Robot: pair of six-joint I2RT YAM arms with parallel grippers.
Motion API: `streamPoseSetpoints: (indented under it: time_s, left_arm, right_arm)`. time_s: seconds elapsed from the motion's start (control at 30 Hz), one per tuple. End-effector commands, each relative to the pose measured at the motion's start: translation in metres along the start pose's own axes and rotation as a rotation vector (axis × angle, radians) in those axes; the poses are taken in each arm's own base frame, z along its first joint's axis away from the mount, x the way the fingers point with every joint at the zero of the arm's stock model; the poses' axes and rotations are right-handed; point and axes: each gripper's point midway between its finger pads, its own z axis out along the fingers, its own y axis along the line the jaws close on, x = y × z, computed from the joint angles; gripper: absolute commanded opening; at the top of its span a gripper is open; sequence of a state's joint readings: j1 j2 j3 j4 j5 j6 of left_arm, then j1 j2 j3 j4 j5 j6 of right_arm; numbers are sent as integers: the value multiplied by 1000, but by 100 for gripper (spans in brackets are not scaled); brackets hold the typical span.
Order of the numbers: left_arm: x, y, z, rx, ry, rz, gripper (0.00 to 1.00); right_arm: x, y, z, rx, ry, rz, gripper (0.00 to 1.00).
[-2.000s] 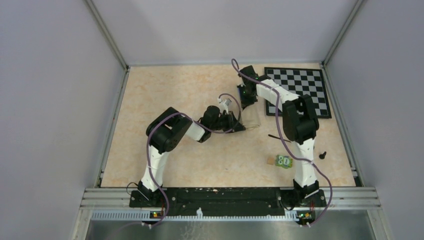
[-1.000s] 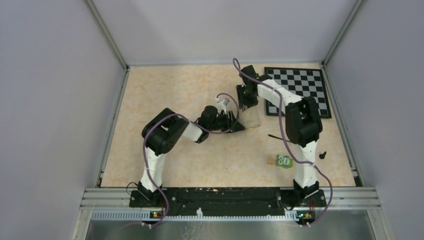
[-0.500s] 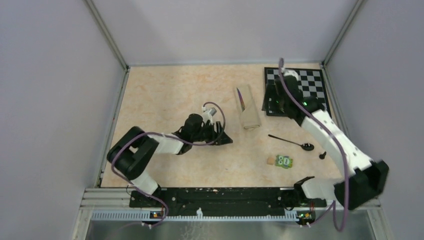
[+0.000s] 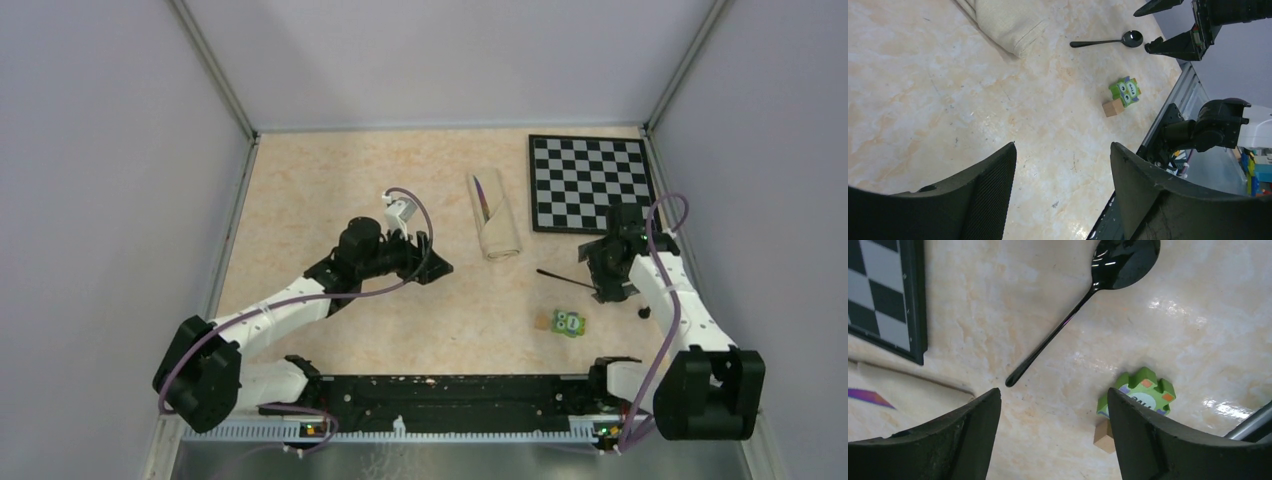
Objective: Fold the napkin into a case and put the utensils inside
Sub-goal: Pick up the spoon from the corner of the board.
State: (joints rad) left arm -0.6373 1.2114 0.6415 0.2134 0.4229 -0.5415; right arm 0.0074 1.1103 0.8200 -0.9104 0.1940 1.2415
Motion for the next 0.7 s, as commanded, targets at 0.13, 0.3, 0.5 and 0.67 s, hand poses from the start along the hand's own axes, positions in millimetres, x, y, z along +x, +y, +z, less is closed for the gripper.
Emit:
streamPoseSetpoints:
  time_s: [0.13, 0.3, 0.5, 0.67]
  left_arm:
    - [-13, -1, -16, -34, -38, 51, 75]
    - [-15, 0, -18, -43, -40, 57, 75]
    - [-18, 2, -15, -43, -45, 63, 76]
    - [-20, 2, -13, -41, -50, 71, 76]
  right_arm:
    - [-7, -2, 46, 112, 74, 343, 54]
    - [-11, -8, 70, 153, 85, 369, 51]
    - [-12, -9, 87, 201, 112, 358, 48]
    - [-12, -9, 97, 209, 145, 372, 42]
